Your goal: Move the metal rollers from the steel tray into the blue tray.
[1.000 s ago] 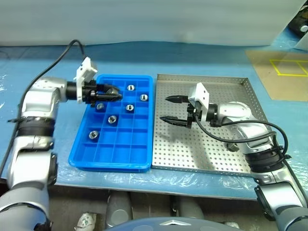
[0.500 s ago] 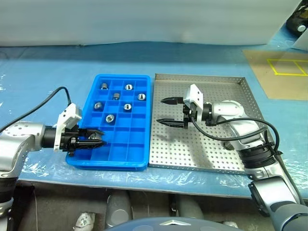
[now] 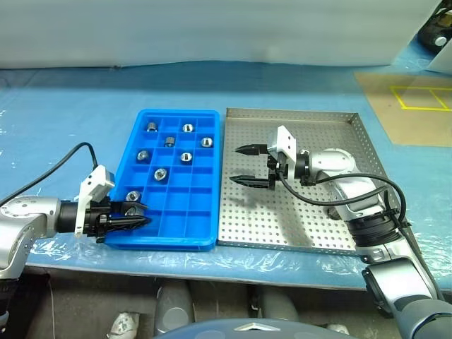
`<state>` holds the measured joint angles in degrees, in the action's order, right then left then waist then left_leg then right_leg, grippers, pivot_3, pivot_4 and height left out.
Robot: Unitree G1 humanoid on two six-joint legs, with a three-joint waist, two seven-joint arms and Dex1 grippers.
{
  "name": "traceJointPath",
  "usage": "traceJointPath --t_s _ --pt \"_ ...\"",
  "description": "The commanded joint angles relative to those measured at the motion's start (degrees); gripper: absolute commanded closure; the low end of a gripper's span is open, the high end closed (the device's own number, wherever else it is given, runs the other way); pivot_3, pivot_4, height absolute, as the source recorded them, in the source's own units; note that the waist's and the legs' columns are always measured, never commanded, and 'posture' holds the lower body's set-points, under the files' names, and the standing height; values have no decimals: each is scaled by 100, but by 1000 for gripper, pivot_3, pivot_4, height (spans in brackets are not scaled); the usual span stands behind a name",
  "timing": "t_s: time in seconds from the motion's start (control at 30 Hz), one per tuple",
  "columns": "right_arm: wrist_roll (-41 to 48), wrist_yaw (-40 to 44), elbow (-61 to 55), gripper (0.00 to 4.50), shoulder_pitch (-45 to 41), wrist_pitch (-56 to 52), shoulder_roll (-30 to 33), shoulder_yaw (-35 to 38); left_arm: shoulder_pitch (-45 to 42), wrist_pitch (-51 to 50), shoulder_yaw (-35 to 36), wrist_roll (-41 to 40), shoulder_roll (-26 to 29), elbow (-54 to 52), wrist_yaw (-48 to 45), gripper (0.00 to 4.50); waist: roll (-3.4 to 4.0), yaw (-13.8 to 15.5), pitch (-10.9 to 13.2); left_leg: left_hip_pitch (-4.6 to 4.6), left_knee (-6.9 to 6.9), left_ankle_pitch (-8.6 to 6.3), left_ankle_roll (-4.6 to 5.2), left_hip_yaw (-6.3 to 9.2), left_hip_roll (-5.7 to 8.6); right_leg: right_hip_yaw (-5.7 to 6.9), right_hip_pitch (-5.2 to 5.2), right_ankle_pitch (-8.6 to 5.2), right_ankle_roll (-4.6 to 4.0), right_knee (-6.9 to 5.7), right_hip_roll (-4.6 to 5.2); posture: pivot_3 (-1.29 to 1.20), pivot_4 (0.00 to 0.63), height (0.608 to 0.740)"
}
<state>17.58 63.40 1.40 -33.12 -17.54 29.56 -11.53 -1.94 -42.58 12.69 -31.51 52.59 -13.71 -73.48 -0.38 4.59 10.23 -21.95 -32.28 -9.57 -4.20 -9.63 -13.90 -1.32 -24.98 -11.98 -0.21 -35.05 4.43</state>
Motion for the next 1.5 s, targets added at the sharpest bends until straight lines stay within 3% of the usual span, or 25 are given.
traceJointPath --t_s 0.03,0.1,0.3,0.47,0.6,0.87,1.17,1.5 --pt "7 -23 -101 445 -89 109 -26 102 24 196 -75 43 83 79 25 1451 0 -1 0 0 0 0 0 0 0 0 0 0 0 0 0 60 150 740" --pt "-1 -22 -98 445 -89 113 -26 110 -42 142 -57 -19 98 124 69 822 0 -3 0 1 0 0 -1 0 0 0 0 0 0 -1 -1 58 150 740" --pt "-15 -41 -125 445 -60 106 -31 143 -461 329 -84 39 208 482 107 822 -1 3 -1 6 -7 2 -3 0 0 -1 0 0 0 -18 -1 47 150 740" --pt "5 -48 -182 445 1 50 77 219 -1850 482 -15 -76 133 1245 258 822 -6 61 -2 14 -26 10 -17 8 -1 -7 -1 0 0 -57 -2 22 150 740" --pt "-9 -96 -188 445 42 -5 268 338 -2904 650 -400 -30 -5 1683 -13 822 -6 78 -3 15 -48 11 -19 8 3 -14 2 0 -1 -70 -1 -12 150 740" --pt "-93 -826 -19 445 13 136 493 1052 -5147 1667 -1589 690 -1478 3485 -498 822 -6 69 -4 3 -70 11 -17 11 9 -25 4 3 -1 -72 0 -143 150 740" --pt "-151 -1639 -654 445 1017 -135 990 1906 -5988 3019 -2266 1396 -3022 5226 -1090 822 -10 -120 -3 -14 -72 -3 8 15 11 -37 1 7 6 -62 -7 -325 150 740" --pt "-256 -2141 -81 445 1971 43 1287 2785 -6271 3765 -2267 1776 -3761 6201 -1400 822 -11 -389 -3 11 -91 -9 18 8 17 -42 39 10 11 -40 -6 -413 150 740"
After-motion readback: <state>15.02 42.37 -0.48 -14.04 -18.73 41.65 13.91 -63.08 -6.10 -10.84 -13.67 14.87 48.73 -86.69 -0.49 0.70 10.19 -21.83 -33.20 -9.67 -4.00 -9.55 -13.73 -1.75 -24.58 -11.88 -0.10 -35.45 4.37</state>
